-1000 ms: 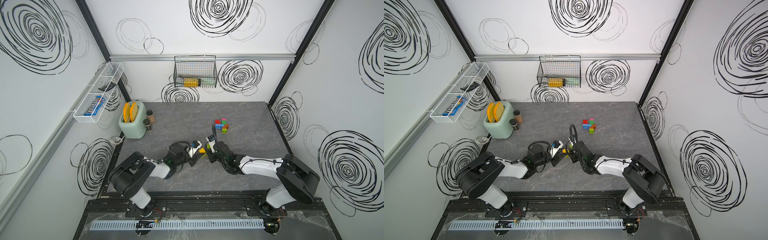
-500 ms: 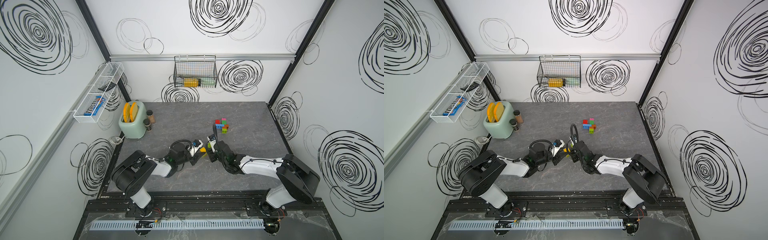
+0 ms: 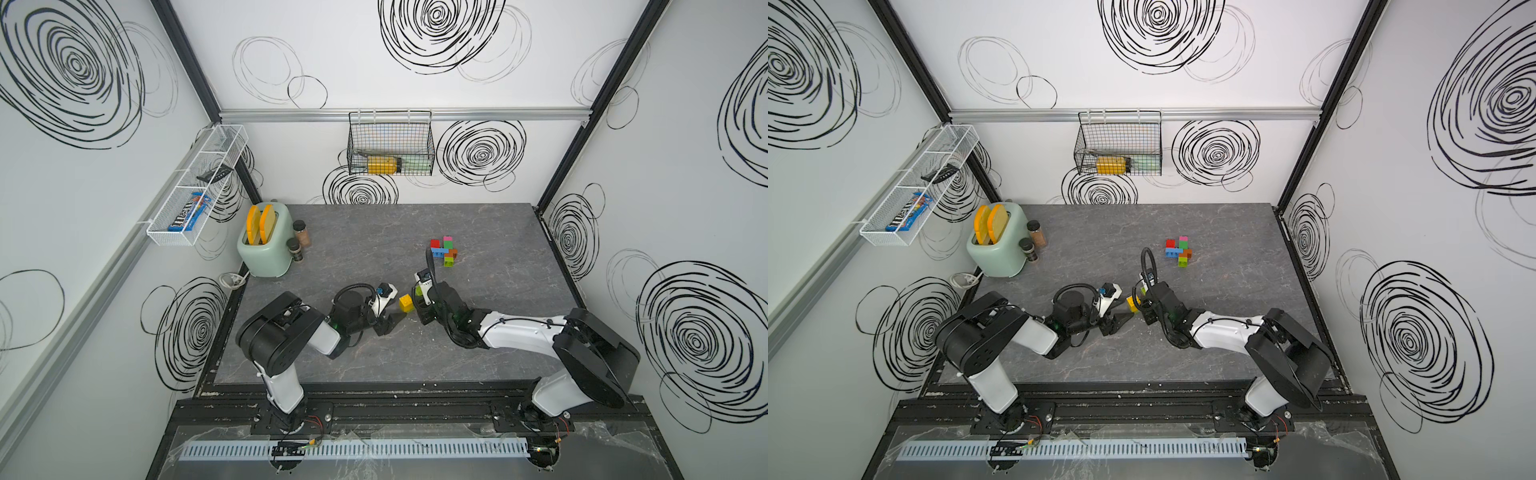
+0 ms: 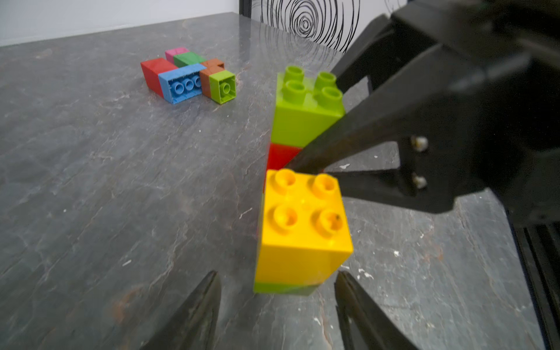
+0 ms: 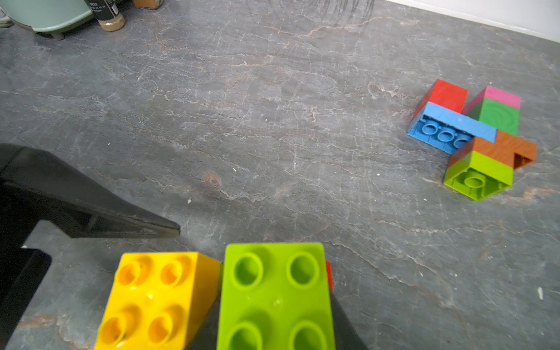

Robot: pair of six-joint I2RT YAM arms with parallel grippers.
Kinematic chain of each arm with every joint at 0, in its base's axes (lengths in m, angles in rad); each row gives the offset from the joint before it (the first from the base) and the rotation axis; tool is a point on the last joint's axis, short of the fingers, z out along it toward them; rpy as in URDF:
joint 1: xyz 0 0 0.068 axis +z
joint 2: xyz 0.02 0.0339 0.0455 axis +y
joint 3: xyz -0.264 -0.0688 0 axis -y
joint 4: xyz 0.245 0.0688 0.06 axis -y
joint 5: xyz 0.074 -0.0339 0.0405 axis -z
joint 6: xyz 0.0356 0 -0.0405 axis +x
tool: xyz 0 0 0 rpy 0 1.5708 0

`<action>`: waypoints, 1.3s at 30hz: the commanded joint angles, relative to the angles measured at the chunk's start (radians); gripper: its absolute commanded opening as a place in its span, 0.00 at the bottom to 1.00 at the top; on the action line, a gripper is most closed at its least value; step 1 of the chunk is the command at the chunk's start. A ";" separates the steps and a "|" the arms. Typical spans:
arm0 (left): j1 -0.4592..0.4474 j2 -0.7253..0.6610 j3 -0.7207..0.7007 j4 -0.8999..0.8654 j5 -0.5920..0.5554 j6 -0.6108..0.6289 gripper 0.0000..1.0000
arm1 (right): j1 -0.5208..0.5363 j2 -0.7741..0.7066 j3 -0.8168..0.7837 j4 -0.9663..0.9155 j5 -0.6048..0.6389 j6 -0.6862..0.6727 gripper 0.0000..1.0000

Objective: Assemble the number 4 with lego
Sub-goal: Assemble the lego brick with the lego brick, then pick up the lego brick from the center of the board.

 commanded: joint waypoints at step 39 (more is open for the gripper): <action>-0.017 0.050 0.003 0.170 -0.094 0.038 0.00 | 0.008 -0.078 -0.046 -0.297 -0.095 -0.007 0.48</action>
